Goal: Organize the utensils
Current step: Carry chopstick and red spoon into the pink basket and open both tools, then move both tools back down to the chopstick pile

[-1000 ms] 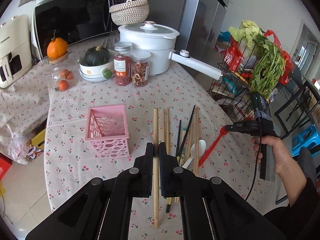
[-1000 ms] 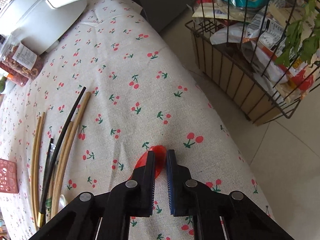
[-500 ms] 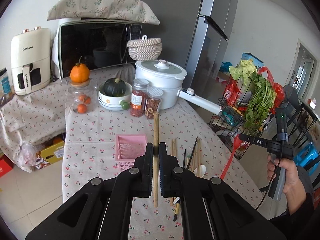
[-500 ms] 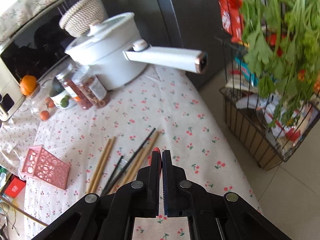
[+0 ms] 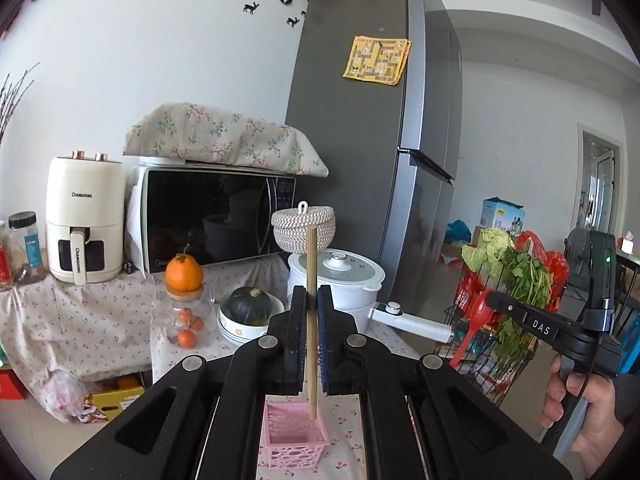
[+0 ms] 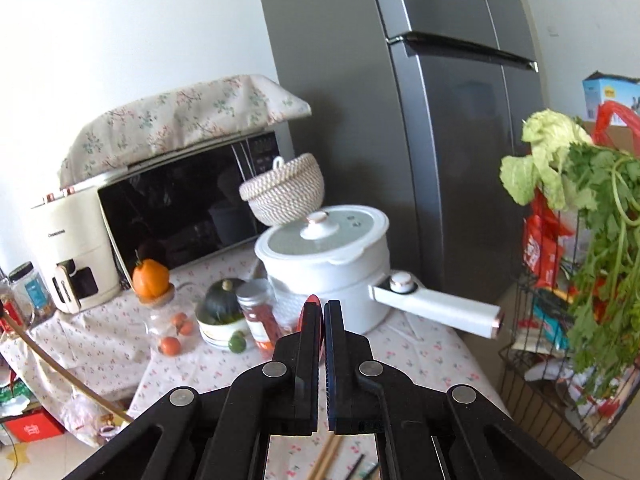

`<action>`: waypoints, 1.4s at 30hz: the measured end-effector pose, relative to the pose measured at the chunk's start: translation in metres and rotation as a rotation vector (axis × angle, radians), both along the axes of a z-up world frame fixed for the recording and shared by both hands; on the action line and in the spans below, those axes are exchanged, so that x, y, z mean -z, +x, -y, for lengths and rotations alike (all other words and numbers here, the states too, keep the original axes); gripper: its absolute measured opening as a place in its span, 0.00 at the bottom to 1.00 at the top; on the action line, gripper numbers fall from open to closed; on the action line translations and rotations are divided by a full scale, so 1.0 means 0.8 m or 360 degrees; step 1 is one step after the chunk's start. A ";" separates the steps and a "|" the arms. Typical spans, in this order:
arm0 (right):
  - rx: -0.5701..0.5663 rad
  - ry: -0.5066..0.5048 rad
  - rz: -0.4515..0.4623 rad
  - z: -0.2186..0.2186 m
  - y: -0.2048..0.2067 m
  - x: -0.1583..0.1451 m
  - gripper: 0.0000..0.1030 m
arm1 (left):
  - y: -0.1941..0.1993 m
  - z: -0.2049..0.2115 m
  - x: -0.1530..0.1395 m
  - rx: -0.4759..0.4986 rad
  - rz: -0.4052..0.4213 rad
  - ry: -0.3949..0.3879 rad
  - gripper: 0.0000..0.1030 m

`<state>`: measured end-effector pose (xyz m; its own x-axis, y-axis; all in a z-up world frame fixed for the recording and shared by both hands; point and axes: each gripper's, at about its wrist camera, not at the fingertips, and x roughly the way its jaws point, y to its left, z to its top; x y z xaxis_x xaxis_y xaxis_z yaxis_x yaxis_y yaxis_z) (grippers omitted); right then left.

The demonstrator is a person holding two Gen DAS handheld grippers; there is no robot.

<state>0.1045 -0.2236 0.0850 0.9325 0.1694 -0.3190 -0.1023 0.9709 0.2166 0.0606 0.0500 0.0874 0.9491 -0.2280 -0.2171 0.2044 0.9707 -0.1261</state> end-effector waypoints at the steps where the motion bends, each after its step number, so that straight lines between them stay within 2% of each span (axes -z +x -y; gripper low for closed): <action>1: -0.0005 0.0005 0.0023 -0.013 0.001 0.000 0.01 | 0.008 0.003 0.006 -0.0007 -0.0025 0.0033 0.05; 4: -0.0021 0.0005 0.0069 -0.050 0.010 0.005 0.01 | 0.030 0.007 0.026 -0.0032 -0.0089 0.0090 0.05; 8: -0.0020 -0.0042 0.0098 -0.094 0.026 0.025 0.01 | 0.064 -0.007 0.052 -0.0079 -0.0212 0.0062 0.05; 12: -0.0009 -0.0103 0.0027 -0.122 0.045 0.051 0.01 | 0.095 -0.025 0.078 -0.0076 -0.0360 -0.0035 0.05; 18: 0.0007 -0.0163 -0.0118 -0.137 0.071 0.087 0.02 | 0.121 -0.032 0.105 -0.0068 -0.0512 -0.0048 0.05; 22: -0.0025 -0.0113 -0.0189 -0.132 0.080 0.100 0.03 | 0.128 -0.033 0.113 -0.0059 -0.0546 -0.0045 0.05; 25: -0.0130 0.0033 -0.0256 -0.123 0.085 0.103 0.07 | 0.130 -0.035 0.114 -0.0061 -0.0569 -0.0077 0.06; 26: -0.0163 0.0087 -0.0282 -0.119 0.086 0.102 0.16 | 0.131 -0.036 0.113 -0.0059 -0.0598 -0.0082 0.11; 27: -0.0179 0.0129 -0.0291 -0.115 0.085 0.100 0.32 | 0.132 -0.036 0.113 -0.0058 -0.0629 -0.0086 0.24; 28: -0.0189 0.0161 -0.0282 -0.110 0.082 0.097 0.38 | 0.130 -0.036 0.112 -0.0063 -0.0642 -0.0096 0.33; 29: -0.0197 0.0180 -0.0268 -0.105 0.079 0.093 0.46 | 0.126 -0.038 0.110 -0.0073 -0.0635 -0.0113 0.53; 30: -0.0201 0.0179 -0.0262 -0.101 0.075 0.089 0.49 | 0.120 -0.039 0.107 -0.0084 -0.0623 -0.0132 0.68; 32: -0.0208 0.0148 -0.0263 -0.094 0.069 0.081 0.51 | 0.110 -0.042 0.101 -0.0103 -0.0614 -0.0164 0.75; 36: -0.0191 0.0066 -0.0304 -0.071 0.056 0.074 0.67 | 0.091 -0.042 0.096 -0.0150 -0.0676 -0.0182 0.87; 42: -0.0100 -0.0008 -0.0425 -0.016 0.034 0.080 0.81 | 0.060 -0.032 0.115 -0.0212 -0.0786 -0.0133 0.89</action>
